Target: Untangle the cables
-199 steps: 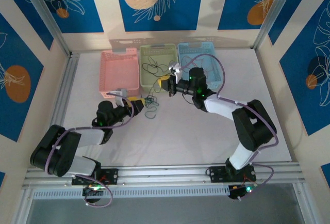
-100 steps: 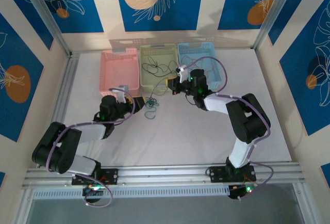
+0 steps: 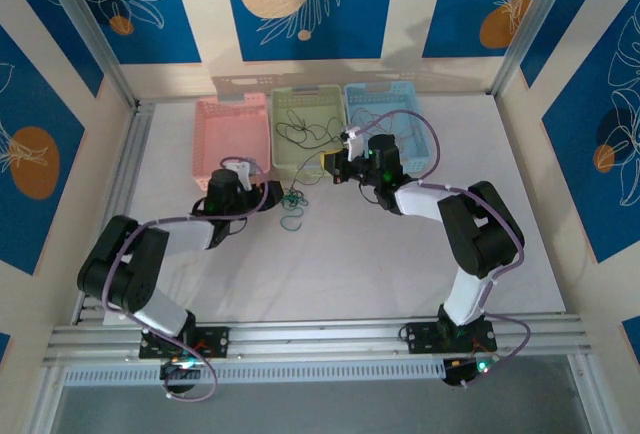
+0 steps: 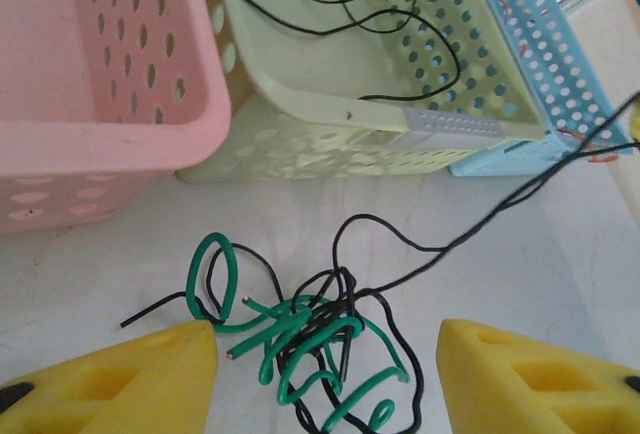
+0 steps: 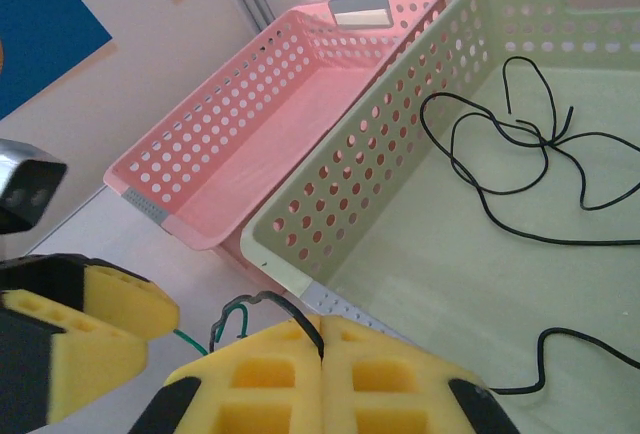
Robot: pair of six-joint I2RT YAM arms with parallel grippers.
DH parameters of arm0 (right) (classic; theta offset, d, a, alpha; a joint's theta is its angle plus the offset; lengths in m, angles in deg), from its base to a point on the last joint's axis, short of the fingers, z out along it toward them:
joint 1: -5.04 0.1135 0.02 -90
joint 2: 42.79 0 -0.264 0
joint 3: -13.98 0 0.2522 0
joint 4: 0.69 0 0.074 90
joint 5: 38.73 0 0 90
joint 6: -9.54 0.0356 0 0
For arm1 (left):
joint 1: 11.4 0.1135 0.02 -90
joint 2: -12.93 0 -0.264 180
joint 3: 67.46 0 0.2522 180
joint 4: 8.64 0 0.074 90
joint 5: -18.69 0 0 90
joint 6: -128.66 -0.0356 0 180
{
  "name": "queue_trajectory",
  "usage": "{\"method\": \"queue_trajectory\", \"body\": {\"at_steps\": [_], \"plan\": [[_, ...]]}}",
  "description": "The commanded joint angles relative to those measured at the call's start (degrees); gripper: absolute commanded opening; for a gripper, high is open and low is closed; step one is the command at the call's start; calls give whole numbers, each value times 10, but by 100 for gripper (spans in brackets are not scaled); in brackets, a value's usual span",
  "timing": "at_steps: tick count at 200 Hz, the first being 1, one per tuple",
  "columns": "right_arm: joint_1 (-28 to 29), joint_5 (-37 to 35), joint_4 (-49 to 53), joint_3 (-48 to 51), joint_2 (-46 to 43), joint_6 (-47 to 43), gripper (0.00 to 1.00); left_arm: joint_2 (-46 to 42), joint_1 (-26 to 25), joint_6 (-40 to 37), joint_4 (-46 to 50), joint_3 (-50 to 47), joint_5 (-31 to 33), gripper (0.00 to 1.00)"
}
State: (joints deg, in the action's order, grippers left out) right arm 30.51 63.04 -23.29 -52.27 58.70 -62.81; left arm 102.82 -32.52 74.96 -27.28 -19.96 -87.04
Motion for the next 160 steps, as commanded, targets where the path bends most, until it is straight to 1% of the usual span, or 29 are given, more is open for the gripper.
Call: {"method": "queue_trajectory", "body": {"at_steps": [1,21,35,56,95,117,148,160], "plan": [[3,2,-4,5,-7,3,0,25,-4,46,19,31,14,56],[4,4,-4,5,-7,4,0,51,-21,61,25,58,31,53],[4,6,-4,4,-6,5,0,64,-31,62,49,75,62,53],[4,7,-4,4,-6,5,0,82,-38,68,57,82,97,54],[3,10,-3,-1,-3,4,0,110,-51,85,57,95,122,52],[2,9,-3,2,-6,3,0,108,-58,86,46,91,131,41],[2,6,-2,3,-6,3,0,78,-57,70,47,73,159,16],[2,4,-2,4,-7,3,0,60,-58,61,46,61,177,8]]}}
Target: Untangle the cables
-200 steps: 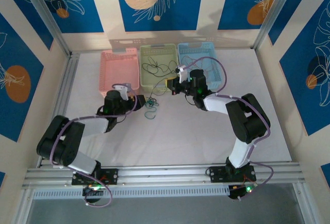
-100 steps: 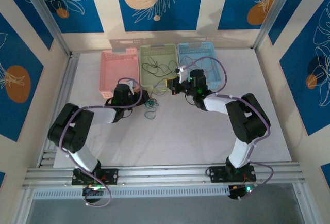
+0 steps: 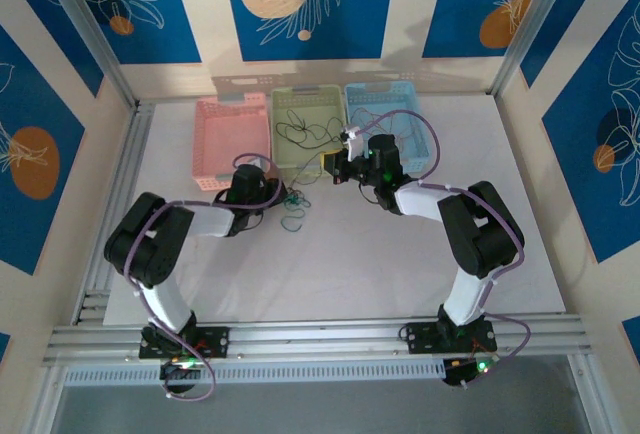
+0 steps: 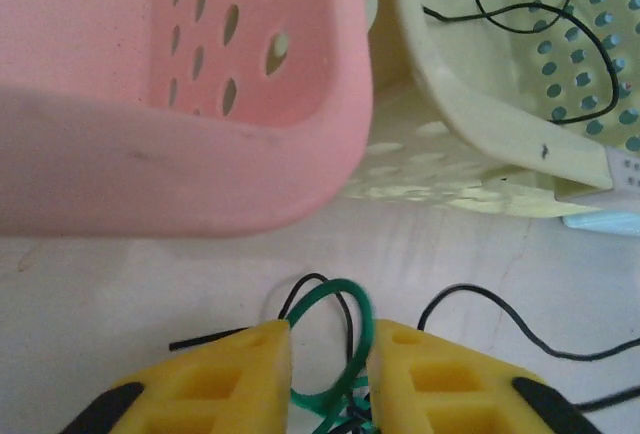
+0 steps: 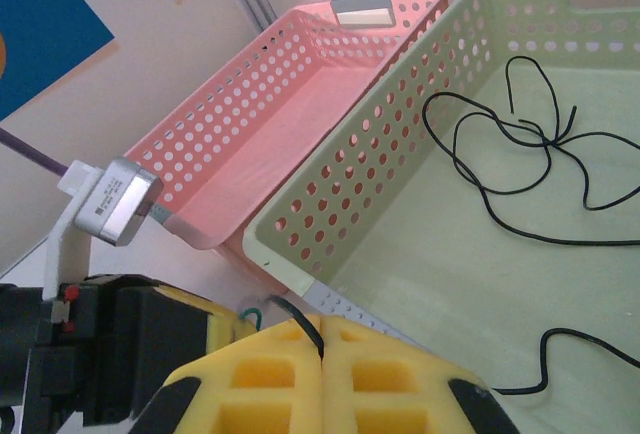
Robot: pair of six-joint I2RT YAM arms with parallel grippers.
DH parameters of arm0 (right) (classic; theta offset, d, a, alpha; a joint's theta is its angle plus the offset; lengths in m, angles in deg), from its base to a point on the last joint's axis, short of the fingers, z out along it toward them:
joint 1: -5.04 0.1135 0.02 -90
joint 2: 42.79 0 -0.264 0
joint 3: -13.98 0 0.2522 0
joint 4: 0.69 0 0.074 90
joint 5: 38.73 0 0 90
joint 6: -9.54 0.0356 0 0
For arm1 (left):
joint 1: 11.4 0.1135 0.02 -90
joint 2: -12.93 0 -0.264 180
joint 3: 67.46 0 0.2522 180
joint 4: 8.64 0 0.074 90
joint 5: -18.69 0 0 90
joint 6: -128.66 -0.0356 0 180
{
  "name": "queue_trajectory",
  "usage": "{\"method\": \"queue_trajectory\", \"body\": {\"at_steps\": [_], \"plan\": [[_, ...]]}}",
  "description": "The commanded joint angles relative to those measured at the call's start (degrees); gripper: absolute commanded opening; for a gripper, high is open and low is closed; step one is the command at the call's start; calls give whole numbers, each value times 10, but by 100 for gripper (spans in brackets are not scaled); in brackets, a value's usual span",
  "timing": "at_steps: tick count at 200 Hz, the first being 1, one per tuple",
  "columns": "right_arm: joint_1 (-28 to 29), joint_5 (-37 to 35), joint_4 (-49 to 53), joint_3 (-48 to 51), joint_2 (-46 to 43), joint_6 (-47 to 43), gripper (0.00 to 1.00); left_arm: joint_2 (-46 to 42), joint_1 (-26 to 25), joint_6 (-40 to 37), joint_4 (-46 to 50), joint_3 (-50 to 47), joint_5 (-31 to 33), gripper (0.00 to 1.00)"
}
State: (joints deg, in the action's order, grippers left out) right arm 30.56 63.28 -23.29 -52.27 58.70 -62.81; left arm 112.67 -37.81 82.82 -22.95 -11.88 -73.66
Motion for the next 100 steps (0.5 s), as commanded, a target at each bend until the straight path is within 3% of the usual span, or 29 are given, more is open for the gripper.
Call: {"method": "queue_trajectory", "body": {"at_steps": [1,26,100], "plan": [[1,1,-2,4,-8,2,0,-40,-5,-18,3,-21,45,8],[1,-18,-4,11,-13,0,0,-90,-4,-38,22,-43,74,0],[-23,-135,-1,41,-37,33,0,-329,6,-86,179,-104,192,0]]}}
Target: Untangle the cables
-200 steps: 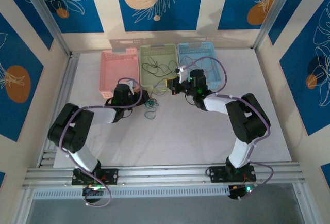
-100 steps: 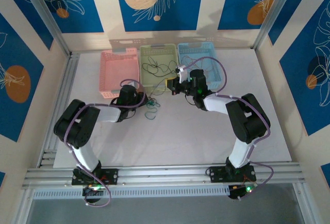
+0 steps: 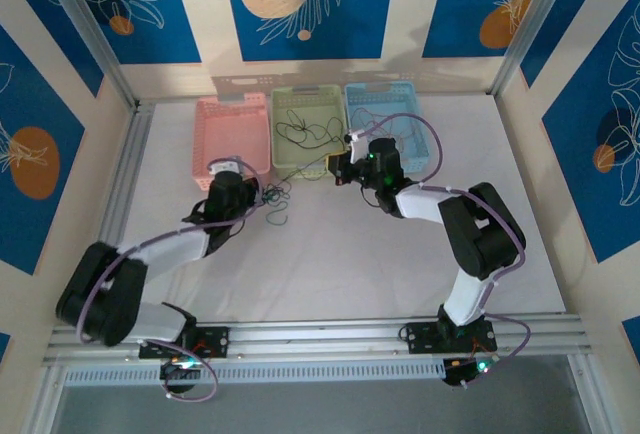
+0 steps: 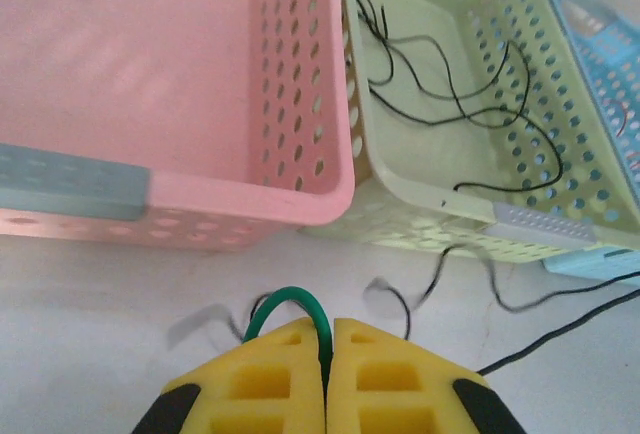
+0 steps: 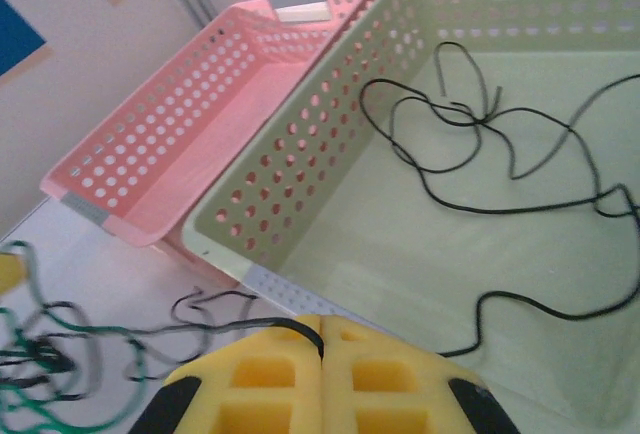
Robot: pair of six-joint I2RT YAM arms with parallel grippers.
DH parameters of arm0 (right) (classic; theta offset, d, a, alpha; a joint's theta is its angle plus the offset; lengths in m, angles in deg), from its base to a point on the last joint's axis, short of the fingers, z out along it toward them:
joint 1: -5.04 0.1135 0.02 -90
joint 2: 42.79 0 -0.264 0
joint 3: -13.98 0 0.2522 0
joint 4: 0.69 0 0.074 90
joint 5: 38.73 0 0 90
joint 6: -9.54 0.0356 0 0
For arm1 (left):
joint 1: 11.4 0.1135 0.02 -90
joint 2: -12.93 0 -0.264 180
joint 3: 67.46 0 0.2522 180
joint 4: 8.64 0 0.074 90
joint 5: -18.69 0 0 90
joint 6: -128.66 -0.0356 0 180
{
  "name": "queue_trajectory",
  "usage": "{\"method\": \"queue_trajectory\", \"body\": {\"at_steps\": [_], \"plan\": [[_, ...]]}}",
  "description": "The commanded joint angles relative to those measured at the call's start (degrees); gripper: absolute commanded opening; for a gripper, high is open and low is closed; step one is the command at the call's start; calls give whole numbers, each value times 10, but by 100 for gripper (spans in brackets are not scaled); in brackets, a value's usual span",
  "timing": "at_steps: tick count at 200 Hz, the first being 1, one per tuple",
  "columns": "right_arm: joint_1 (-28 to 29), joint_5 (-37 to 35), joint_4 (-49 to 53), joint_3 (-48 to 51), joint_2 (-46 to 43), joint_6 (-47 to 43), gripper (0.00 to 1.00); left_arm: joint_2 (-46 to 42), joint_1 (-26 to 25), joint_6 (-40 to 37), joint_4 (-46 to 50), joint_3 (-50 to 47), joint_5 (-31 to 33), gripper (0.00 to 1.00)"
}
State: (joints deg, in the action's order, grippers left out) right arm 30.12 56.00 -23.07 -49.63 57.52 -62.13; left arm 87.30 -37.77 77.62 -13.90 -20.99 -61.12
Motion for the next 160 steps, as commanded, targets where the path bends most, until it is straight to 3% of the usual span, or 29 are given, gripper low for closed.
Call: {"method": "queue_trajectory", "body": {"at_steps": [1,59,89,123,160], "plan": [[-19,-63,-4,15,-25,28,0,-79,5,-35,91,-14,68,0],[-61,-164,28,41,-40,102,0,-324,28,-96,268,-21,199,0],[-73,-179,23,53,-43,133,0,-433,31,-116,329,-22,251,0],[-79,-202,38,55,-43,149,0,-503,31,-129,378,-11,291,0],[-84,-277,82,54,-52,173,0,-553,32,-132,414,4,334,0]]}}
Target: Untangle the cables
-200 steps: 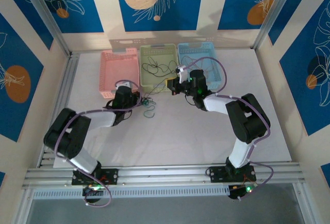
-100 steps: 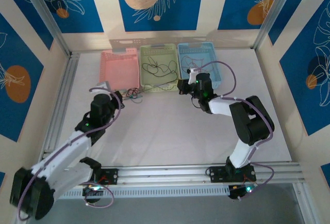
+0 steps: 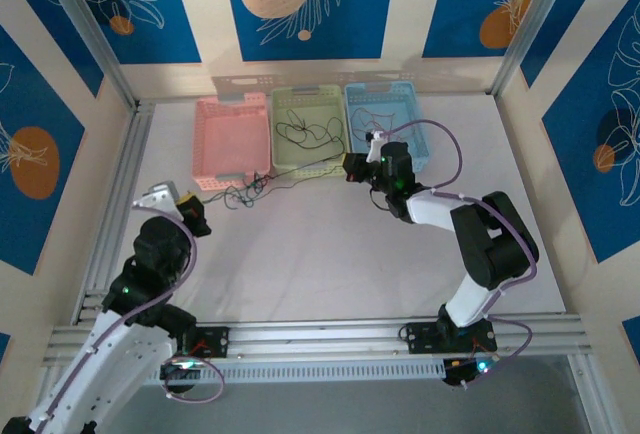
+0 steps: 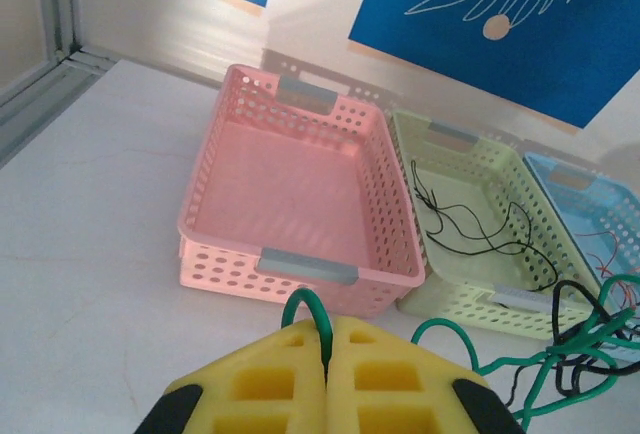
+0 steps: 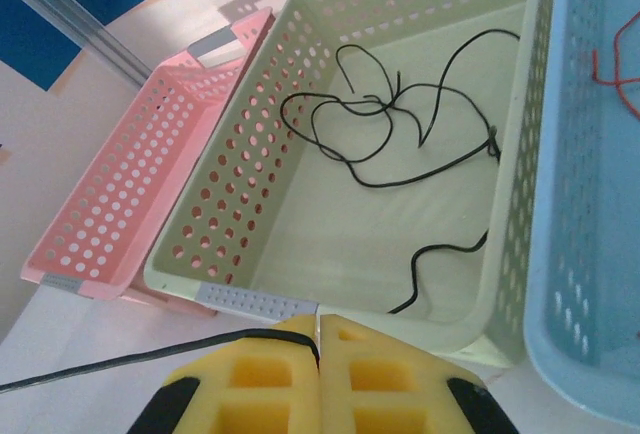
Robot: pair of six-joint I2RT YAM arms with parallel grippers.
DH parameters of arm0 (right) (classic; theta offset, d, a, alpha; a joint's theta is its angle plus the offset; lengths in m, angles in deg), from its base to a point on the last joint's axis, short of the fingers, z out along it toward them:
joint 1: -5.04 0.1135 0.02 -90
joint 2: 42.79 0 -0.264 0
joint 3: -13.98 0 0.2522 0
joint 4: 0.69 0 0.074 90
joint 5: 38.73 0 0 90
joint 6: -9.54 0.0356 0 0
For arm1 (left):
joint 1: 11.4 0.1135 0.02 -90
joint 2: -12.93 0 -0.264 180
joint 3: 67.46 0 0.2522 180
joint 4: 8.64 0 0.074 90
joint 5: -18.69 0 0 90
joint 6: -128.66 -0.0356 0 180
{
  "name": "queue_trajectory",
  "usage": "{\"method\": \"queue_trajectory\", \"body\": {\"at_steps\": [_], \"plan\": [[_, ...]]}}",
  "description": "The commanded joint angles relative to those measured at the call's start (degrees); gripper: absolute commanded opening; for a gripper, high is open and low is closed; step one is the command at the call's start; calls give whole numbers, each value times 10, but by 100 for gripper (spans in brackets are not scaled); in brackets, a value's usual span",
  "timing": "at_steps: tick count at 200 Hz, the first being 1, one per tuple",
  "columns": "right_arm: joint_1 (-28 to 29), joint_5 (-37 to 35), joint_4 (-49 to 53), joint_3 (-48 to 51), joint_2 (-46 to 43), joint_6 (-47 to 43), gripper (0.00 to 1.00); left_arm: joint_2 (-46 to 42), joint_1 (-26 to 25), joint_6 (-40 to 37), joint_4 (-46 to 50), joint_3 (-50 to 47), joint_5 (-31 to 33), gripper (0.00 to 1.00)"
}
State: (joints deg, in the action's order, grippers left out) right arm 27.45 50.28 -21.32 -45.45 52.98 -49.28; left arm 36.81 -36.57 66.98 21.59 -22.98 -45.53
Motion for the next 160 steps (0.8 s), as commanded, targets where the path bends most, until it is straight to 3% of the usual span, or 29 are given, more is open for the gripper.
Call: {"method": "queue_trajectory", "body": {"at_steps": [1,27,72,96,128,160], "plan": [[-58,-222,65,12,-7,45,0,-50,20,-26,60,24,180,0],[-66,-238,77,15,-9,65,0,-58,20,-26,71,34,175,0],[-63,-191,56,12,-1,59,0,12,20,-21,41,34,42,0],[-63,-191,56,13,-2,56,0,74,20,-13,37,40,5,0],[-63,-208,60,14,-5,57,0,70,20,1,35,26,41,0],[-66,-247,71,20,-13,68,0,28,20,-37,88,58,150,0]]}}
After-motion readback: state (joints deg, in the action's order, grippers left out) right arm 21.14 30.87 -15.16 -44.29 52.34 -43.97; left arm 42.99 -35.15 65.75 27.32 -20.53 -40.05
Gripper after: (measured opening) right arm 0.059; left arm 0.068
